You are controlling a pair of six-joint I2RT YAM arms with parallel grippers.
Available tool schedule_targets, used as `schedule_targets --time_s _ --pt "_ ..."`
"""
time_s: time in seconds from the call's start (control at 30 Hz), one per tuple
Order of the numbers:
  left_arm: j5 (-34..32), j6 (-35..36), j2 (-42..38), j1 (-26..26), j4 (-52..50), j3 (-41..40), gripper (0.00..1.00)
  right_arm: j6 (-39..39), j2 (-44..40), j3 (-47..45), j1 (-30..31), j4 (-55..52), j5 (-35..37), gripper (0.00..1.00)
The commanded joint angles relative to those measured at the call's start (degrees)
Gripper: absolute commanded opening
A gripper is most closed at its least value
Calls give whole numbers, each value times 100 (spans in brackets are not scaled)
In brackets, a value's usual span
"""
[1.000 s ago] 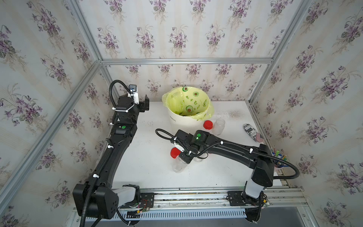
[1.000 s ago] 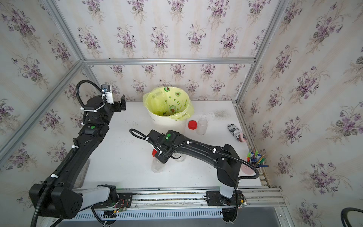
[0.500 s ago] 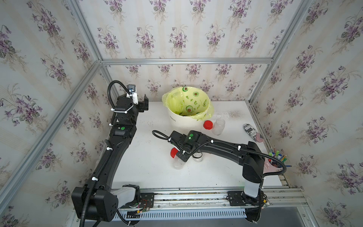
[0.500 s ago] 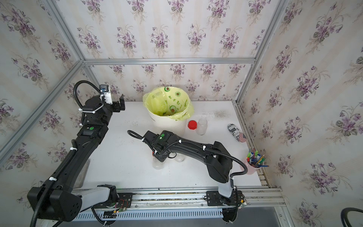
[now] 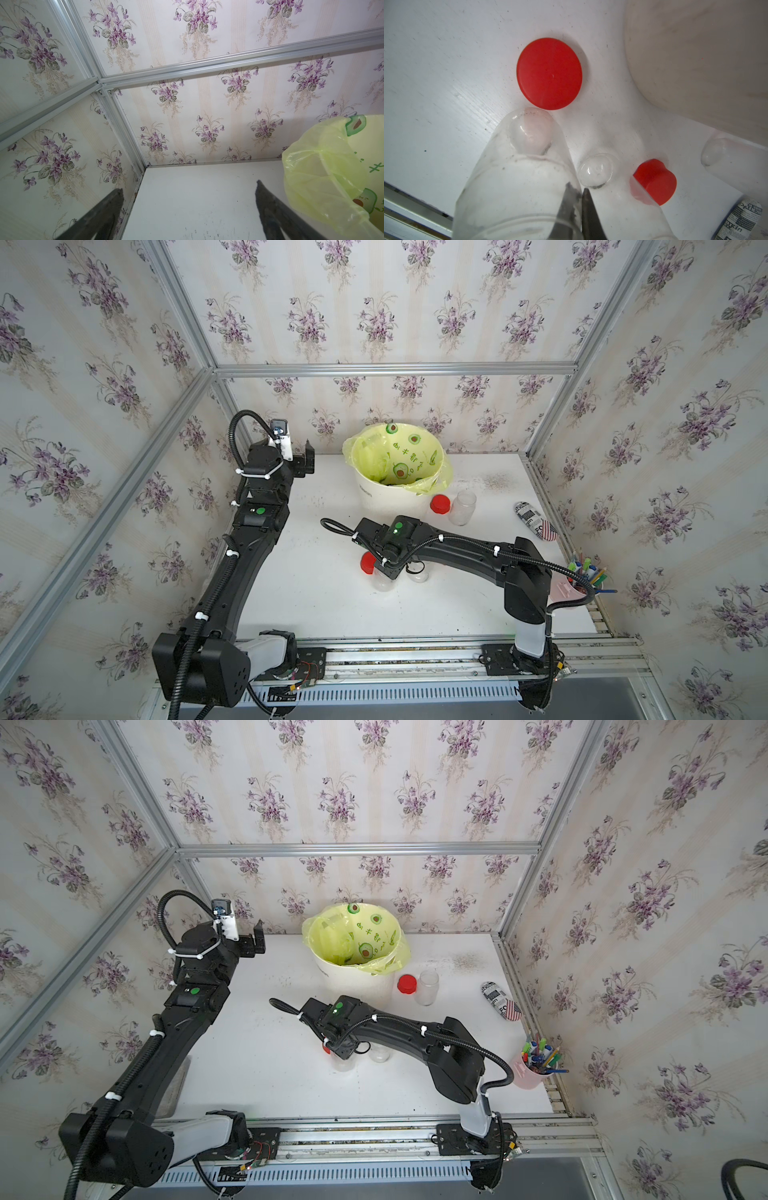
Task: Empty moldy tea leaves from jars
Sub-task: Place the jar at the center of the board.
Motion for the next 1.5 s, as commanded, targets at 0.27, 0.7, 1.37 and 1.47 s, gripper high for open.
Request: schedule_targets --time_s 0.27,0.7,1.37,1.47 --pt "23 -122 24 1 170 -21 100 -14 12 27 13 -105 93 25" --pt "50 -88 1 0 170 -24 100 -7 -345 -3 13 188 -291 52" --pt "121 -214 -267 -1 316 -395 100 -195 -2405 -571 -447 1732 -145 100" --pt "153 -407 -535 -4 558 -876 100 -288 -2900 -908 -824 2217 -331 100"
